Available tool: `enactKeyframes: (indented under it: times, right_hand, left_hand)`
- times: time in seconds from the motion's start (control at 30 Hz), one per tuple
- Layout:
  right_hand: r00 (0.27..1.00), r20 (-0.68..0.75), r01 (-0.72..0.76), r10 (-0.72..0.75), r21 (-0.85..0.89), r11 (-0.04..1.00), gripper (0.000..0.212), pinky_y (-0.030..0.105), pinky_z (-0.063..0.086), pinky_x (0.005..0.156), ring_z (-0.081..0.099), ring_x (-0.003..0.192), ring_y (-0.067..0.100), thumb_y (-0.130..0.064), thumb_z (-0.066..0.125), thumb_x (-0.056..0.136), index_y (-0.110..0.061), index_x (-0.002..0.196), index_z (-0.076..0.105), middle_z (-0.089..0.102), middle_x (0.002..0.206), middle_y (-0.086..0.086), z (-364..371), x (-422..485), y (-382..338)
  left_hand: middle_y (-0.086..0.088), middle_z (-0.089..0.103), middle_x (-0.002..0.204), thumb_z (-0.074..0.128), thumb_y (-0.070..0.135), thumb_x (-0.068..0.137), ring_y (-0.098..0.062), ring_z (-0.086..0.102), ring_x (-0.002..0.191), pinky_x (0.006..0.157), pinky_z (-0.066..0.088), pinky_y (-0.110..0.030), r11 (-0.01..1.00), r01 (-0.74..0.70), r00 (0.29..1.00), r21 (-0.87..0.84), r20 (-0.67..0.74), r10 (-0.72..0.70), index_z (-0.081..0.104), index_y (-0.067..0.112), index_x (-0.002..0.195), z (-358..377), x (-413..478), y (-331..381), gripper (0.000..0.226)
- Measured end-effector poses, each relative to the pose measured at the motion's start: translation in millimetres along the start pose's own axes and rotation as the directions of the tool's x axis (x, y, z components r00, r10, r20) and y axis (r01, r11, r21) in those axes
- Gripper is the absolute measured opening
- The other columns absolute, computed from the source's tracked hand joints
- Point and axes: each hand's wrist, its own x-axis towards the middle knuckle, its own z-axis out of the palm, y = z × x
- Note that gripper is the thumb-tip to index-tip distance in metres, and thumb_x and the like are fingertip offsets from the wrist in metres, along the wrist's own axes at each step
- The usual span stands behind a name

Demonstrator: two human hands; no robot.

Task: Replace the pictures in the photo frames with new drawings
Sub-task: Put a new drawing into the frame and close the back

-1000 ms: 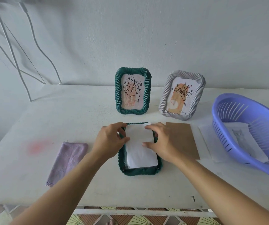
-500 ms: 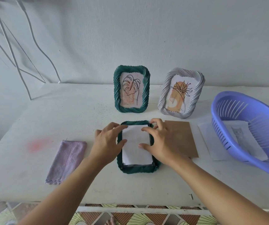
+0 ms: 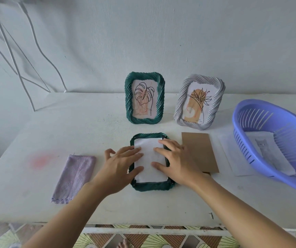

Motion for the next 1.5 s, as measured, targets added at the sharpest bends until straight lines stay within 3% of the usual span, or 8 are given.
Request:
enactKeyframes:
  times: [0.2, 0.7, 0.93, 1.2, 1.5]
  right_hand:
    - [1.000, 0.012, -0.008, 0.008, 0.014, 1.000, 0.059, 0.040, 0.027, 0.109, 0.028, 0.142, 0.014, -0.065, 0.051, 0.090, -0.031, 0.139, 0.052, 0.034, 0.154, -0.005, -2, 0, 1]
    - [1.000, 0.012, -0.008, 0.007, 0.065, 0.998, 0.058, 0.037, 0.022, 0.113, 0.023, 0.144, 0.016, -0.062, 0.059, 0.087, -0.030, 0.135, 0.054, 0.031, 0.155, -0.004, -4, -1, 5]
    - [1.000, 0.026, -0.006, 0.004, 0.086, 0.996, 0.061, 0.039, 0.022, 0.113, 0.021, 0.147, 0.014, -0.066, 0.062, 0.083, -0.030, 0.132, 0.054, 0.033, 0.157, -0.005, -4, 1, 7]
    - [0.997, 0.074, 0.008, -0.012, 0.061, 0.998, 0.066, 0.045, 0.024, 0.118, 0.017, 0.149, 0.015, -0.070, 0.057, 0.083, -0.032, 0.136, 0.050, 0.028, 0.160, -0.004, -5, 1, 10]
    - [0.997, 0.078, -0.006, -0.001, 0.091, 0.996, 0.070, 0.045, 0.025, 0.118, 0.019, 0.149, 0.016, -0.071, 0.059, 0.081, -0.031, 0.138, 0.052, 0.028, 0.160, -0.003, -7, 1, 8]
  left_hand:
    - [0.014, 0.049, 0.149, 0.029, 0.064, 0.092, -0.013, 0.037, 0.136, 0.097, 0.028, -0.048, 0.999, 0.034, 0.997, 0.020, -0.069, -0.033, 0.056, 0.029, 0.139, -3, 9, -6, 0.064]
    - [0.020, 0.024, 0.162, 0.015, 0.070, 0.087, -0.011, 0.028, 0.138, 0.101, 0.024, -0.046, 0.997, 0.043, 0.996, 0.069, 0.076, -0.048, 0.031, 0.039, 0.151, -3, 17, -10, 0.074]
    - [0.022, 0.022, 0.162, 0.030, 0.073, 0.090, -0.010, 0.027, 0.139, 0.100, 0.020, -0.045, 0.998, 0.012, 0.996, 0.059, 0.089, -0.018, 0.030, 0.042, 0.150, -5, 19, -14, 0.067]
    - [0.023, 0.003, 0.165, 0.037, 0.090, 0.077, -0.009, 0.013, 0.145, 0.108, 0.016, -0.046, 0.997, -0.047, 0.982, 0.069, 0.184, 0.033, 0.014, 0.041, 0.157, -14, 16, -20, 0.096]
    - [0.024, 0.009, 0.163, 0.042, 0.086, 0.078, -0.009, 0.015, 0.146, 0.109, 0.016, -0.047, 0.999, -0.038, 0.979, 0.019, 0.199, 0.033, 0.020, 0.042, 0.156, -18, 8, -21, 0.092]
